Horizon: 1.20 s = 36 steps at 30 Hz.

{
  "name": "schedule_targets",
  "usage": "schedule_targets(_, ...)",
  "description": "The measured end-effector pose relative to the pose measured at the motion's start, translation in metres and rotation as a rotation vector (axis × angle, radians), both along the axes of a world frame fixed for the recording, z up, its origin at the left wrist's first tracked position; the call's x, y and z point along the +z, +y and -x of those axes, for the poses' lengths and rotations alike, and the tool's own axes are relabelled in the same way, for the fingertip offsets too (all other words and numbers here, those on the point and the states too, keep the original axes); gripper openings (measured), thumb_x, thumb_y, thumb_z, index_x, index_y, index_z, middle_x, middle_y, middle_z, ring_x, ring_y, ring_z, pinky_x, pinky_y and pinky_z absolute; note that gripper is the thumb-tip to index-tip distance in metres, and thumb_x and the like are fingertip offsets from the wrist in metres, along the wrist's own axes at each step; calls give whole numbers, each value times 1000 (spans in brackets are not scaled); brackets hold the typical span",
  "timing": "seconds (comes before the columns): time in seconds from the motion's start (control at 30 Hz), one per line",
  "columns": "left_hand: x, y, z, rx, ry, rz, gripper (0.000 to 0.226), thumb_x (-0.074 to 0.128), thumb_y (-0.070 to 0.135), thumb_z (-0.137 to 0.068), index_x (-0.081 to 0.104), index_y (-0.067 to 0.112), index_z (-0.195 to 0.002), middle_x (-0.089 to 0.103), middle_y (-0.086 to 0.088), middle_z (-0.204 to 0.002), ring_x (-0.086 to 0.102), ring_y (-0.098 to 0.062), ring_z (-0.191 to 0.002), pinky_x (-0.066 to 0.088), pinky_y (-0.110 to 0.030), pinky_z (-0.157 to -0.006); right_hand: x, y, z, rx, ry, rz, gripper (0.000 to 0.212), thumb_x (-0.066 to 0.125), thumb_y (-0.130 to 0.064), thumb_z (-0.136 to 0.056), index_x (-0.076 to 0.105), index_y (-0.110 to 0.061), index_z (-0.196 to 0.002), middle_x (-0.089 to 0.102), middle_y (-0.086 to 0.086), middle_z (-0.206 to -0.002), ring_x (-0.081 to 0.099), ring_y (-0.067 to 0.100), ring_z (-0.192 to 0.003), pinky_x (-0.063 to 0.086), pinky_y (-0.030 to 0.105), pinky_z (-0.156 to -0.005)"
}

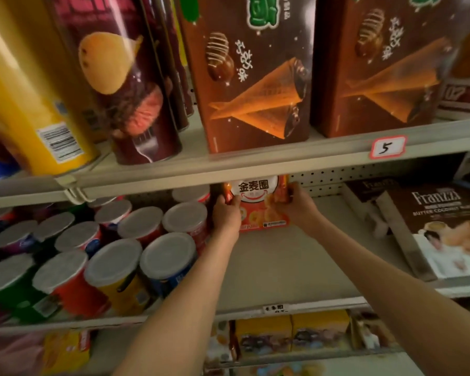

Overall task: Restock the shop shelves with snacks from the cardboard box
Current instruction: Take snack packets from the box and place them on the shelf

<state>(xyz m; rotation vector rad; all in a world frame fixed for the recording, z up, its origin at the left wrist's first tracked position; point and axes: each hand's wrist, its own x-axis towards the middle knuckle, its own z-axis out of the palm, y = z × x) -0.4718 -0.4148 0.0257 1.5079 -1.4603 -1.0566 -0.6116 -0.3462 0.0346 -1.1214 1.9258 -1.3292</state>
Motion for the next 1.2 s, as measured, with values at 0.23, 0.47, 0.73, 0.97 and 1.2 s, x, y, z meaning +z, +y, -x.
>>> schedule_targets(0.23, 2, 6, 3, -24, 112, -52, 22, 48, 18, -98, 53, 11, -118, 59, -4, -103, 52, -13, -83, 41, -26, -68, -5, 4, -3, 25, -23, 56, 42, 71, -12, -80, 41, -16, -110, 59, 3, -105, 62, 20, -94, 55, 32, -72)
schedule_targets(0.47, 5, 15, 0, -111, 151, -103, 33, 49, 10, -95, 46, 16, -128, 58, -6, -119, 58, -19, -101, 48, -28, -77, -9, 8, 5, 104, -16, 53, 63, 72, -6, -70, 34, -17, -119, 56, 3, -101, 61, 29, -99, 54, 47, -84)
schedule_targets(0.73, 10, 27, 1, -79, 45, -80, 35, 46, 8, -95, 46, 14, -130, 58, -7, -125, 58, -25, -112, 50, -32, -85, -12, 12, 11, 63, -11, -28, 59, 78, -8, -66, 38, -14, -110, 61, 13, -102, 61, 30, -96, 51, 51, -88)
schedule_targets(0.97, 14, 51, -3, -42, -137, -27, 41, 46, 16, -95, 42, 18, -135, 55, -6, -131, 56, -26, -116, 49, -42, -95, -8, 20, 1, 43, 133, -95, 78, 76, -19, -76, 26, -2, -135, 46, 17, -133, 49, 34, -120, 45, 45, -98)
schedule_targets(1.2, 21, 102, -26, -105, -213, 163, 25, 49, 10, -95, 57, 13, -119, 61, 2, -116, 55, -16, -110, 39, -24, -83, 1, 57, -38, 59, 499, 125, 56, 60, -15, -83, 37, 1, -131, 49, 19, -124, 45, 36, -118, 38, 44, -101)
